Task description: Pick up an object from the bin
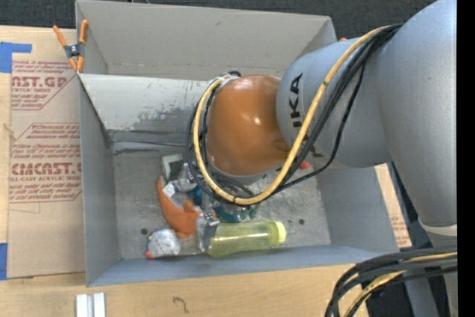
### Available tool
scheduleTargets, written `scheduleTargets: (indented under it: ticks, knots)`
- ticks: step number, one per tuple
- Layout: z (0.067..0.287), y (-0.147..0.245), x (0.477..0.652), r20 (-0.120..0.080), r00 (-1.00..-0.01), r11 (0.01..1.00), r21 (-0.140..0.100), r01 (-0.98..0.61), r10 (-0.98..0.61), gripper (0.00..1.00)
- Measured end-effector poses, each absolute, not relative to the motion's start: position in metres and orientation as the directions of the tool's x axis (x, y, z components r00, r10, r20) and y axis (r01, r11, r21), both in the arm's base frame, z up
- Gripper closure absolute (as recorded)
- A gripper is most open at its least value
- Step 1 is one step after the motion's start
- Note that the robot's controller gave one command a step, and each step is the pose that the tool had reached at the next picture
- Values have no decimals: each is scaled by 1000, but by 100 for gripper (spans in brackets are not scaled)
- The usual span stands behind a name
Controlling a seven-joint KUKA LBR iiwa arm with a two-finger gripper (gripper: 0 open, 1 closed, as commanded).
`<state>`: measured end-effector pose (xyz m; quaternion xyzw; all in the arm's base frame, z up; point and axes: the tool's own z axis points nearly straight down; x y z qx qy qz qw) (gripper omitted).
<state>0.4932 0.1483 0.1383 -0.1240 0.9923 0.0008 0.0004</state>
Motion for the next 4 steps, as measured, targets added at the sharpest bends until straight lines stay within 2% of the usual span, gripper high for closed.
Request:
scheduleTargets:
  ticks: [1, 2, 3, 4]
  knots:
    - [105, 144, 488, -6, -952, 952, 1, -307, -307, 0]
    - [74, 134, 484, -22, -955, 955, 2, -297, -297, 100]
    - [74, 134, 484, -22, -955, 955, 2, -297, -297, 100]
    - [256, 124, 487, -2, -946, 946, 1, -323, -323, 100]
